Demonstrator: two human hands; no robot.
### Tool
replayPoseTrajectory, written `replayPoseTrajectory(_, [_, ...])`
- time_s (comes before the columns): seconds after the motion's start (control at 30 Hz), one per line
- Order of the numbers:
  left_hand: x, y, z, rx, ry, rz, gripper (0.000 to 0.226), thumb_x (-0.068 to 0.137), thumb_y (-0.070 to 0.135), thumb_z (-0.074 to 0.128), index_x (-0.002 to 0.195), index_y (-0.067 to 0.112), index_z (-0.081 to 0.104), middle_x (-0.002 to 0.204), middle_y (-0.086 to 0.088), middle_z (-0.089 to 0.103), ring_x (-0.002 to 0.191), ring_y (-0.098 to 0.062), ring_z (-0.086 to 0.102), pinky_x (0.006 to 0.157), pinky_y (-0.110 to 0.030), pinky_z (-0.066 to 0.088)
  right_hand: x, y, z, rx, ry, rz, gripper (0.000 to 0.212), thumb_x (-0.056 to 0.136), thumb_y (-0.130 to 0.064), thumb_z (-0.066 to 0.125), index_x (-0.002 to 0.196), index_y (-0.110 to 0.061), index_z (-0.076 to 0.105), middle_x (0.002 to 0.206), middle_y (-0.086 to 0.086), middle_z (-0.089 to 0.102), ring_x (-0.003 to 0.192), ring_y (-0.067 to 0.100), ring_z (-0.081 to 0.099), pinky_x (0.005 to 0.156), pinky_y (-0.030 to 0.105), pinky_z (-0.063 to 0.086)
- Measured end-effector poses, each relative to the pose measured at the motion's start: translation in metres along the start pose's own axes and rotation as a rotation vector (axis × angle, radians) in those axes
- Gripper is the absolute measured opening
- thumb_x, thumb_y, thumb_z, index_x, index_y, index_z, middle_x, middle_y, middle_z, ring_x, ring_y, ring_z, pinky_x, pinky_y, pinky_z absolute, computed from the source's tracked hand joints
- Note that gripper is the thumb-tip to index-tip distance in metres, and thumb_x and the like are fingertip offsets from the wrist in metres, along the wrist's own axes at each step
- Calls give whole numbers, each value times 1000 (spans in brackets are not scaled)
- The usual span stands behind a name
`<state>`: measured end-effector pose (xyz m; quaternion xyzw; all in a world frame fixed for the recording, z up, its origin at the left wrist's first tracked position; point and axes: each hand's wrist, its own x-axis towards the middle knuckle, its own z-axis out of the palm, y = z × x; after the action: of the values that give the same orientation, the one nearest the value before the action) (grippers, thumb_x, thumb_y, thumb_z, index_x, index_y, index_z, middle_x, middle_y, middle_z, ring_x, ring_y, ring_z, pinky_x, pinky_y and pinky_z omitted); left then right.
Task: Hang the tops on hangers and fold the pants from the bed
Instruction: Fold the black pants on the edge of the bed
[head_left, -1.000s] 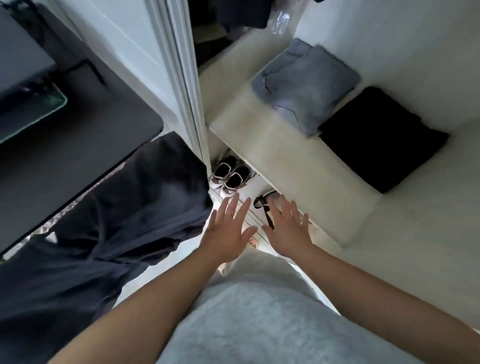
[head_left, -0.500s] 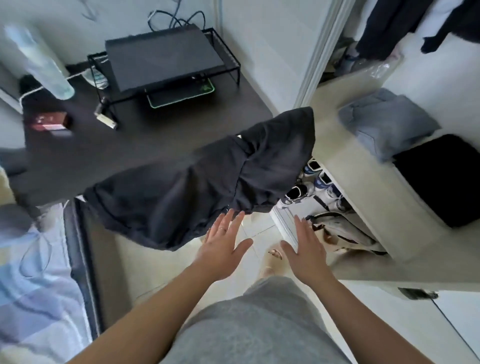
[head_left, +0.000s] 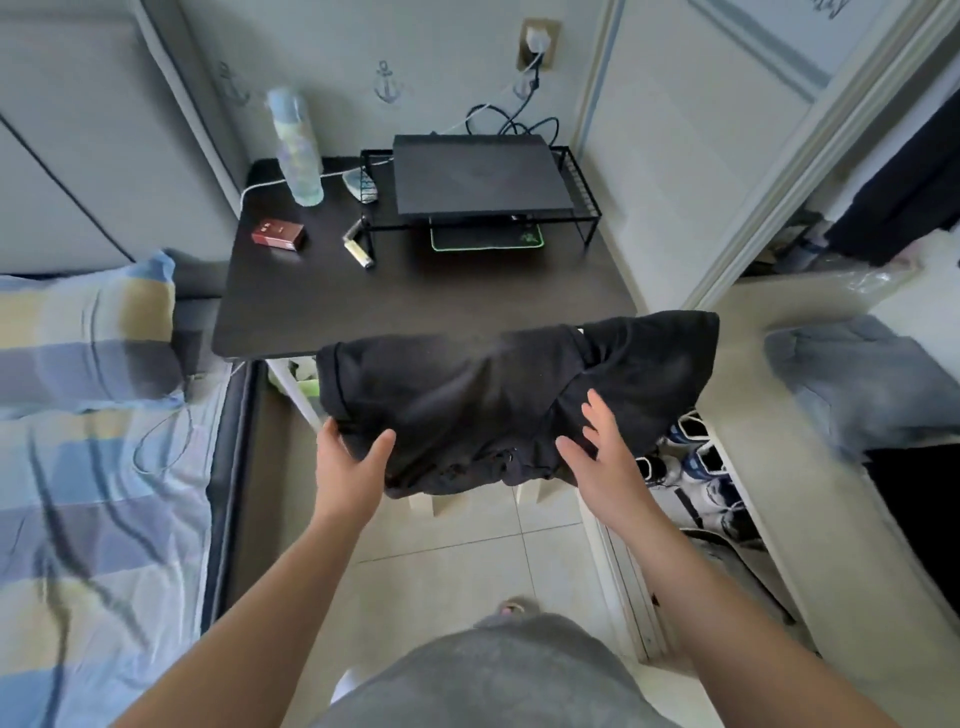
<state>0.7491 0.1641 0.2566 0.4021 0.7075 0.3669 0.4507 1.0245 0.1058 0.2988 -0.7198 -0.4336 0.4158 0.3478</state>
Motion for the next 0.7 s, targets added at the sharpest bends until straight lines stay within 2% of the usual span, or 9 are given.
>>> replayPoseTrajectory(0.07, [7,10,1,-78,29,-1,72,88,40,73,147,21,36,134,16,46,121,-5,45,99,-29,39,11,-15,-6,-6,50,-52,74,99,-24,57,157,-38,15,161,-12,28,144,12,35,111,31,33])
replayPoseTrajectory(0.13, [14,20,3,-84,76,-5,50,87,42,72,127,19,53,120,9,62,110,-11,60,85,-27,47,21,-25,-12,-18,67,-91,76,98,-24,58,157,-38,12,161,-10,29,143,11,34,113,34,34])
replayPoseTrajectory(0.2, [15,27,4,-98,111,-15,34,88,45,69,110,21,60,102,8,67,98,-12,64,71,-23,46,29,-29,-18,-13,53,-93,77,98,-24,58,158,-33,11,159,-6,30,143,12,34,113,35,33])
replayPoseTrajectory(0.37, [-4,29,4,-122,146,13,17,94,48,57,90,35,67,92,8,72,93,-9,65,75,-27,50,39,-29,-28,62,11,-59,70,94,-23,63,152,-32,25,143,-8,41,129,10,45,102,30,38])
replayPoseTrajectory(0.43, [-18,34,5,-127,189,38,18,95,47,52,85,48,67,90,21,71,89,1,65,74,-25,47,43,-29,-32,51,-14,-63,61,94,-24,63,145,-33,33,136,-9,48,120,9,52,98,30,41])
replayPoseTrajectory(0.53, [-37,40,8,-125,283,69,23,96,48,46,84,45,66,85,24,69,79,11,62,71,-24,44,49,-31,-35,33,-65,-73,54,93,-25,64,141,-30,39,122,-9,60,108,5,58,88,25,43])
replayPoseTrajectory(0.63, [-51,40,11,-122,402,84,34,96,50,41,75,29,58,68,16,61,63,3,56,64,-30,42,57,-36,-37,-51,-98,-82,49,92,-31,64,139,-30,48,111,-6,58,99,4,57,78,23,41])
replayPoseTrajectory(0.7, [-57,40,13,-94,474,101,42,98,50,38,66,22,43,59,10,48,54,-5,45,60,-35,39,63,-38,-38,-110,-144,-87,48,91,-35,64,138,-31,51,106,-3,57,95,6,57,75,22,41])
